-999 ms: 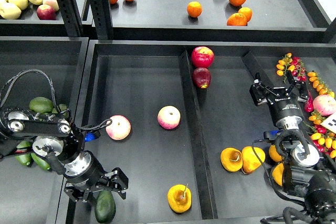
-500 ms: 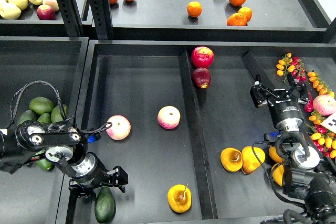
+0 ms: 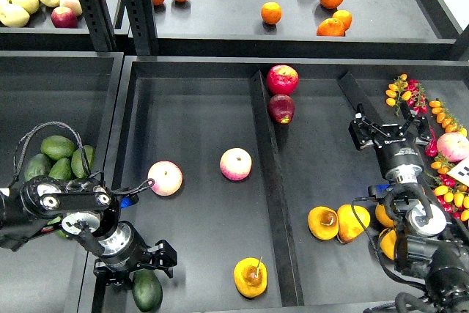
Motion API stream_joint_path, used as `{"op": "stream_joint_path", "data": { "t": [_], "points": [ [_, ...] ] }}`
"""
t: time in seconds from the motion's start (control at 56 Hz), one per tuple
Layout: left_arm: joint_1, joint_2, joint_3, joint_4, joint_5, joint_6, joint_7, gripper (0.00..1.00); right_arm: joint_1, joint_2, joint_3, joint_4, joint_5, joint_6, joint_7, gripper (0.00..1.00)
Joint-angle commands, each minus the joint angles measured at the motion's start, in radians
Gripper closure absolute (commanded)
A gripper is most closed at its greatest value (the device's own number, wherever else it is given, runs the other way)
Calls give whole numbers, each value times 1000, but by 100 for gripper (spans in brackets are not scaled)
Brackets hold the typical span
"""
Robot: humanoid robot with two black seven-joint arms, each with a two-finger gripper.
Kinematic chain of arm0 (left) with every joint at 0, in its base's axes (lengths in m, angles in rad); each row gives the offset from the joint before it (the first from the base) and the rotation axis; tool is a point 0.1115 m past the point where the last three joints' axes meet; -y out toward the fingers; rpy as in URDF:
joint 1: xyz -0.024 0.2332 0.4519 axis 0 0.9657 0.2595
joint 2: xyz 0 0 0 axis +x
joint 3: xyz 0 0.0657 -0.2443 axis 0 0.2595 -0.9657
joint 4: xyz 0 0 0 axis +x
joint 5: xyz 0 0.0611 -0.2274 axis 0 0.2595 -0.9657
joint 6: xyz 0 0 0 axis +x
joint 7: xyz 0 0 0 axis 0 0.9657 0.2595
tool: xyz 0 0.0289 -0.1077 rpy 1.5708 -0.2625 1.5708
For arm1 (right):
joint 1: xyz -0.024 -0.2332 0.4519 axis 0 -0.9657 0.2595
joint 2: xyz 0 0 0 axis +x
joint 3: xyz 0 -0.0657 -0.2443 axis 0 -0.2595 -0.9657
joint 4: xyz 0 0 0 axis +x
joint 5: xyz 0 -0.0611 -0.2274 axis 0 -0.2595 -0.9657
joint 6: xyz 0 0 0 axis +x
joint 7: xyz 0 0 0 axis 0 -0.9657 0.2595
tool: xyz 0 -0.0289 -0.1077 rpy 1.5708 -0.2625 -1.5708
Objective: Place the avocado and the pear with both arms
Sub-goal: 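Close the left gripper around the dark green avocado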
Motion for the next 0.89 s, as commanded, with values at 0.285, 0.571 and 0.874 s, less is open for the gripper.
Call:
{"op": "stream_joint_path", "data": {
  "t": [0.285, 0.571, 0.874],
  "points": [
    [25, -28, -1, 26, 2, 0, 0, 5, 0, 0, 1, 0, 0, 0, 0, 0],
    [53, -34, -32, 54, 23, 0, 0, 18, -1, 0, 1, 0, 0, 0, 0, 0],
    [83, -47, -92, 110, 63, 0, 0, 36, -3, 0, 1, 2, 0, 0, 0, 0]
  ]
}}
